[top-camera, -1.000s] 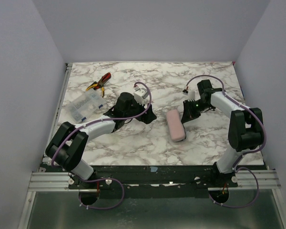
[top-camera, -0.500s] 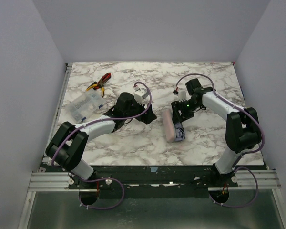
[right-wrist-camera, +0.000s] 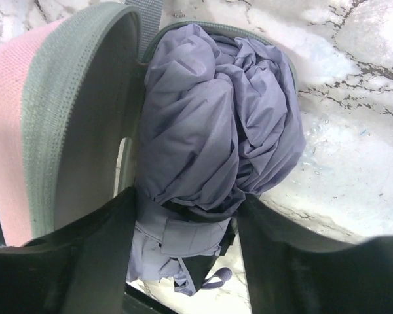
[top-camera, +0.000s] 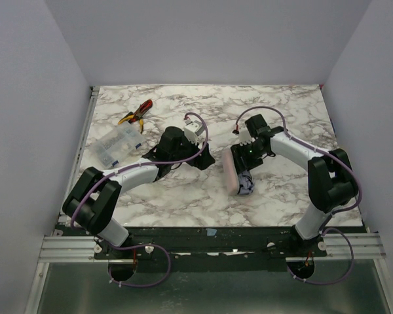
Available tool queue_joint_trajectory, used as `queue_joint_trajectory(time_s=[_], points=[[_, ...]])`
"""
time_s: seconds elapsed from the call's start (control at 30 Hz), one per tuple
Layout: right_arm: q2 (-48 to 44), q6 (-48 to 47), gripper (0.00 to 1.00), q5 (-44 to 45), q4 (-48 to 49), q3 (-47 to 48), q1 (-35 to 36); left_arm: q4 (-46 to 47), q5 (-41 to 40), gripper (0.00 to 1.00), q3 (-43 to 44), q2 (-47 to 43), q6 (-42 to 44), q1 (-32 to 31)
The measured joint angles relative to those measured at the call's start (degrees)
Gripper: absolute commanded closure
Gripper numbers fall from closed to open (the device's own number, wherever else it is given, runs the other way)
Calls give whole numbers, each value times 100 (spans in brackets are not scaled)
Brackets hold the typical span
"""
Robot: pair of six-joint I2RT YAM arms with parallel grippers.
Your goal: Open the umbrella
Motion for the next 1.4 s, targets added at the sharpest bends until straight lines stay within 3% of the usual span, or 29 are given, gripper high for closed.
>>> queue_joint_trajectory(time_s=[0.07, 0.1, 0.3, 0.5, 0.87, 0.93, 1.17, 1.4], points=[[-13, 83, 96, 81, 20, 13, 11, -13, -2, 22, 0, -15, 24, 24], [-20, 129, 99, 105, 17, 44, 11, -28, -9, 22, 0, -26, 37, 44], [345, 315, 99, 175, -4, 588, -94, -131, -28, 22, 0, -83, 101, 140], [1300, 551, 100, 295, 203, 1825, -363, -350, -70, 20, 50, -168, 238, 254], [4531, 463, 100, 911, 929, 6614, -470, -1335, 11, 14, 575, -490, 535, 1115], [4817, 363, 100, 975, 1036, 7097, -476, -1458, 22, 14, 577, -625, 595, 1207], [4417, 63, 99, 992, 1912, 6422, -498, -1563, 76, 12, 481, -1012, 675, 1386], [3713, 7, 100, 1069, 2710, 5862, -507, -1589, 26, 4, 343, -1241, 811, 1408]])
